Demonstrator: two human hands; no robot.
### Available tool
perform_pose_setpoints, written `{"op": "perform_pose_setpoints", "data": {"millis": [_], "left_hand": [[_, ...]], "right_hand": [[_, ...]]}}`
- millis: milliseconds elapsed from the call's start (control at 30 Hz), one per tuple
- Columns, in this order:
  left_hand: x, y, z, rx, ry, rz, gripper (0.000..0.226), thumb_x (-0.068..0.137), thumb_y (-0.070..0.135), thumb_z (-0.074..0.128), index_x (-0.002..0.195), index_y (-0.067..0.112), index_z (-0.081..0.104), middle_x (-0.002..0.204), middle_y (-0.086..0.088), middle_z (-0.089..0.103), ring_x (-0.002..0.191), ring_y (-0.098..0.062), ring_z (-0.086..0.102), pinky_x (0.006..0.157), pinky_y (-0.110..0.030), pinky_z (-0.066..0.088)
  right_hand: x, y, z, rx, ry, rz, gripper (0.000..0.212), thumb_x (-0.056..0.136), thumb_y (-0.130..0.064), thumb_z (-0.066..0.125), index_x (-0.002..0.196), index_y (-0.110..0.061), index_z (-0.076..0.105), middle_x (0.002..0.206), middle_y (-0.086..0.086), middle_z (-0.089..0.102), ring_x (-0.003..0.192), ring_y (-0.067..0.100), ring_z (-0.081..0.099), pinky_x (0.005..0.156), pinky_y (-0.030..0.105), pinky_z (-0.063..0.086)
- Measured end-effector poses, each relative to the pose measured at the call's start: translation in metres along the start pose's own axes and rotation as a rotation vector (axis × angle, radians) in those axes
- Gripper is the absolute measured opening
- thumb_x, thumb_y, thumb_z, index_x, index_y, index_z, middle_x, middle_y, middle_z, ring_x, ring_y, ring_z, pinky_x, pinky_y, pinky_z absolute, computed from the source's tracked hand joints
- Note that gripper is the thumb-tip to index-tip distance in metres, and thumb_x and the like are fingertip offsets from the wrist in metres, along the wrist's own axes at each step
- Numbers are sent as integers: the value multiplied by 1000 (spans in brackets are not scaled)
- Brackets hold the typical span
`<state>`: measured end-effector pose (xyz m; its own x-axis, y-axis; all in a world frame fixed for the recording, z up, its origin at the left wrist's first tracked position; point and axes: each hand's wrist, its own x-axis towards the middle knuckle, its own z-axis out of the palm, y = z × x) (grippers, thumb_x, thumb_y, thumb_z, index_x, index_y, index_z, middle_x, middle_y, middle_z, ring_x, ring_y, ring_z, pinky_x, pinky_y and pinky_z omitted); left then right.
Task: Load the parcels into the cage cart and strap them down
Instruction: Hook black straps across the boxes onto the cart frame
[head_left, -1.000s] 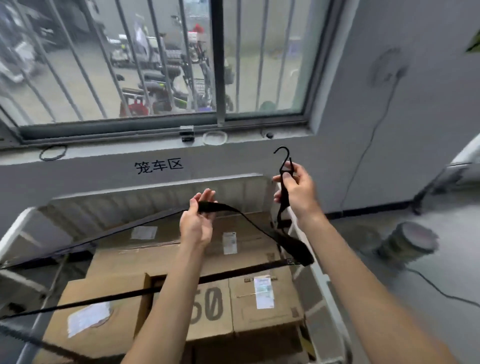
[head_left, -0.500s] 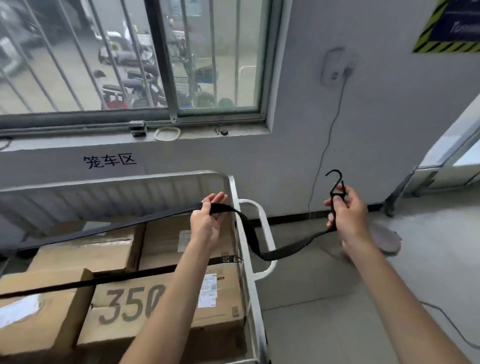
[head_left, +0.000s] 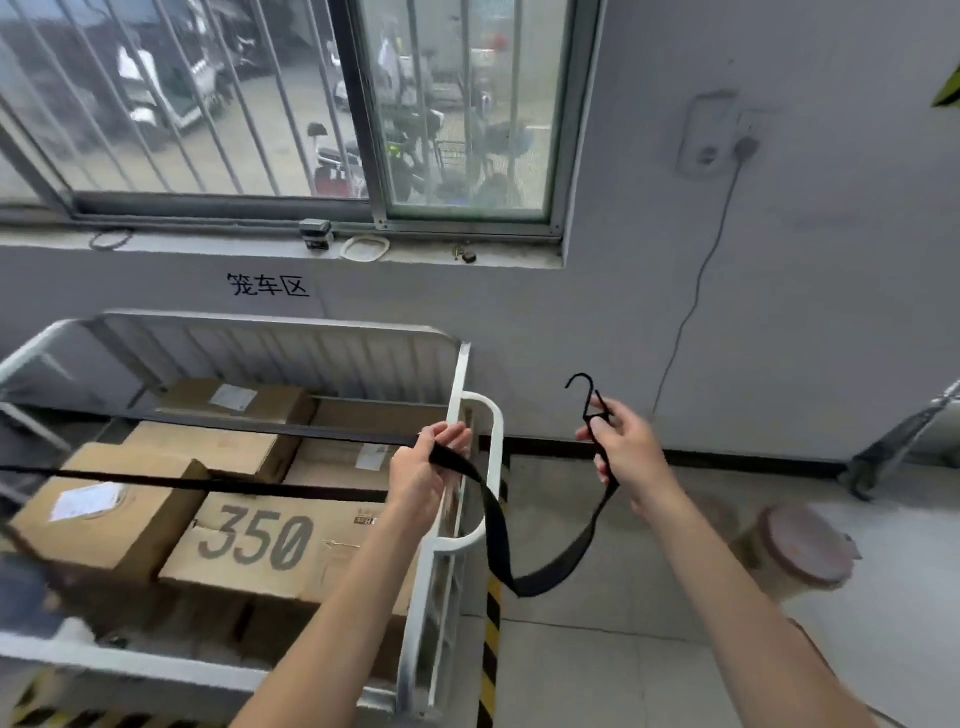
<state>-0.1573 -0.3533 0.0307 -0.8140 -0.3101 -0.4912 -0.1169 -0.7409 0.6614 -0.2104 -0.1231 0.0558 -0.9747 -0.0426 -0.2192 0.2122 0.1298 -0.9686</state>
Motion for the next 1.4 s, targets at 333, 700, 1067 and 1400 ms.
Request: {"op": "perform_pose_setpoints", "data": {"millis": [333, 700, 1067, 1400], "left_hand": [[-13, -39, 3, -62, 275, 166, 32, 110, 22, 34, 113, 1, 58, 104, -16, 76, 94, -25, 76, 80, -36, 59], [54, 0, -5, -105, 445, 287, 30, 110, 21, 35, 116, 4, 58, 100, -10, 78, 94, -23, 76, 83, -36, 57], [117, 10, -3, -53, 601, 279, 34, 110, 21, 36, 126, -1, 56, 113, -14, 73, 108, -26, 70, 101, -42, 50], [180, -41, 25, -3, 837, 210, 28, 106, 25, 46, 105, 5, 67, 97, -9, 79, 94, -19, 76, 105, -44, 49]], "right_hand": [[61, -10, -3, 7, -368, 29, 8, 103, -8, 49, 109, -9, 54, 103, 10, 71, 77, 24, 68, 66, 31, 60], [171, 3, 106, -2, -561, -71, 9, 101, -11, 52, 104, -19, 54, 112, 2, 71, 105, 12, 68, 91, 26, 53], [306, 13, 116, -314, -487, -101, 16, 98, -8, 52, 83, -13, 50, 104, 22, 68, 104, 38, 63, 87, 47, 51], [350, 50, 150, -543, -1004, -126, 12, 93, -14, 62, 88, -25, 58, 87, -10, 67, 77, 1, 64, 64, 18, 46]]}}
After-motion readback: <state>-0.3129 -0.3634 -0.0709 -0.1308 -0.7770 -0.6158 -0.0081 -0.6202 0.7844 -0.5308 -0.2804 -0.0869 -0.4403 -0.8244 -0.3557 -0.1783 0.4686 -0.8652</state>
